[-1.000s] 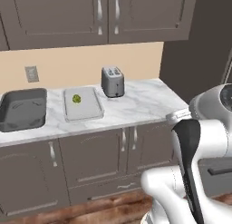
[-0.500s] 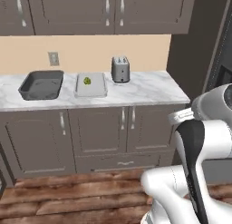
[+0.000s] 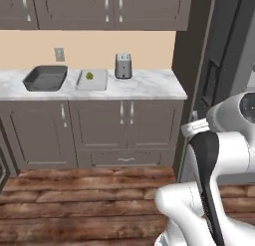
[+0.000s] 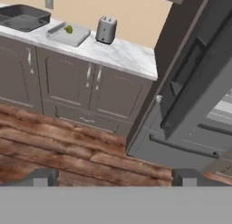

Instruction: Place one broccoli and one chicken drumstick in each tupperware on the nearby counter, to pack two identical lunches.

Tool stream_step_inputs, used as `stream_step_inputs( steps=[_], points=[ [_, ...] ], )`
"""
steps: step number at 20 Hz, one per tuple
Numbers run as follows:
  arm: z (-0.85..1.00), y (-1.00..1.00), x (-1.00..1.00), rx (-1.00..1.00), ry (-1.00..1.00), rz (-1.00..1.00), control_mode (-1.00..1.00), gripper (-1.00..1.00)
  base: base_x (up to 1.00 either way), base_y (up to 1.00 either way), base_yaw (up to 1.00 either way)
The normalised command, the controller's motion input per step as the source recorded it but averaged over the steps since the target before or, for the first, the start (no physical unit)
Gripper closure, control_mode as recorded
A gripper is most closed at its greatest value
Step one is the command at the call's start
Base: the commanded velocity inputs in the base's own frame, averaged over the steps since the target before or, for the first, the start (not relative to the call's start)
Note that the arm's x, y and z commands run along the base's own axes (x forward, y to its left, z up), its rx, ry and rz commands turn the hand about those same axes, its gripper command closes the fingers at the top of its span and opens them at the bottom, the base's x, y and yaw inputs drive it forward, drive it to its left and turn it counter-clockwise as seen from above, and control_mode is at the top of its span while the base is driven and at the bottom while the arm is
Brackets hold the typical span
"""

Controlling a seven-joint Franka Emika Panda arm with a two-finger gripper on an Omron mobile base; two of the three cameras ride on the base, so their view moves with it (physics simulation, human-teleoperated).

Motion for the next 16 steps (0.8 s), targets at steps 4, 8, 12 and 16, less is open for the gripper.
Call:
stream_step_inputs(
  steps=[4, 8, 12, 16],
  points=[
    [0.00, 0.00, 0.00, 0.00, 0.00, 0.00, 1.00, -1.00, -0.79, -1.00, -0.05],
    [0.00, 0.00, 0.00, 0.00, 0.00, 0.00, 1.00, -1.00, -0.40, -1.00, -0.10],
    [0.00, 0.00, 0.00, 0.00, 0.00, 0.00, 1.00, -1.00, -0.08, -1.00, -0.13],
    [0.00, 0.00, 0.00, 0.00, 0.00, 0.00, 1.00, -1.00, -0.02, -1.00, -0.10]
  ],
)
